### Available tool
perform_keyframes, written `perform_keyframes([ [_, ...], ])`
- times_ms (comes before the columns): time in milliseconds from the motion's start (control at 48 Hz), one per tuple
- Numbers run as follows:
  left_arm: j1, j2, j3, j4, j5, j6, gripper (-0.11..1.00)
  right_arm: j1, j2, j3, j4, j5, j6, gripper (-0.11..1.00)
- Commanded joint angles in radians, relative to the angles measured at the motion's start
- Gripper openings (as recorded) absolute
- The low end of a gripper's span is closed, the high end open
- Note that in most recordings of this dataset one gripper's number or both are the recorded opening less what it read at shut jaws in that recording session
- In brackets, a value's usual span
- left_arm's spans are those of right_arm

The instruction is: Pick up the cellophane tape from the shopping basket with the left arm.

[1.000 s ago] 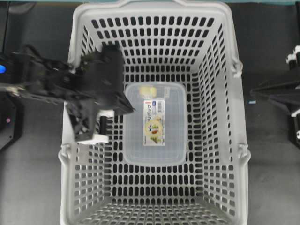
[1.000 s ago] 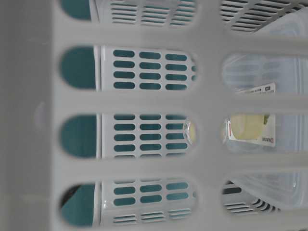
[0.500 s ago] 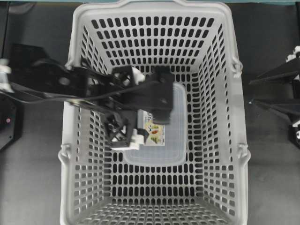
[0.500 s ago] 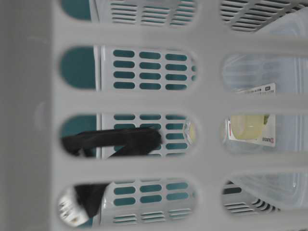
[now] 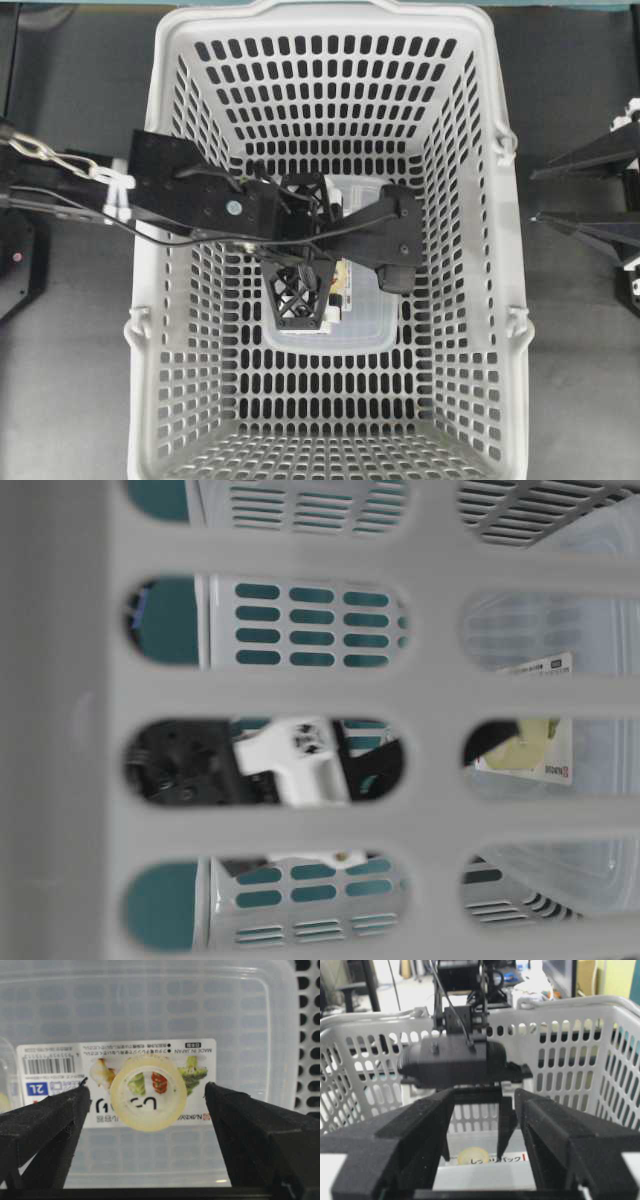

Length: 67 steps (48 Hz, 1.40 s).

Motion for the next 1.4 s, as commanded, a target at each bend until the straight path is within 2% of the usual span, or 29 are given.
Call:
perform_keyframes([
  [0, 0.005, 0.003, -0.015, 0.002, -0.005, 0.002, 0.91, -0.002, 0.005, -0.017, 0.005, -0.006, -0.002, 0.5],
  [416, -0.002, 0.04, 0.015, 0.002, -0.035, 0.002, 0.9, -0.002, 0.005, -0.018, 0.005, -0.005, -0.002, 0.5],
  [521, 0.0, 0.038, 0.015, 0.002, -0.035, 0.002, 0.87, -0.002, 0.005, -0.018, 0.005, -0.005, -0.002, 0.5],
  [604, 0.003, 0.034, 0.012, 0.003, -0.035, 0.002, 0.77, -0.002, 0.005, -0.018, 0.005, -0.005, -0.002, 0.5],
  [708, 0.002, 0.032, 0.003, 0.003, -0.035, 0.002, 0.51, -0.002, 0.005, -0.017, 0.005, -0.005, -0.002, 0.5],
  [812, 0.0, 0.014, -0.014, 0.003, -0.031, 0.002, 0.5, -0.003, 0.005, -0.018, 0.005, -0.005, 0.0, 0.5],
  [937, -0.006, -0.028, -0.063, 0.002, -0.003, 0.002, 0.5, -0.002, 0.005, -0.017, 0.005, -0.005, 0.0, 0.5],
  [1041, -0.011, -0.058, -0.124, 0.003, 0.066, 0.0, 0.5, -0.002, 0.003, -0.018, 0.005, -0.005, 0.003, 0.5],
  [1374, -0.041, -0.084, -0.456, 0.002, 0.436, -0.003, 0.5, -0.002, -0.005, -0.018, 0.005, -0.005, 0.008, 0.5],
])
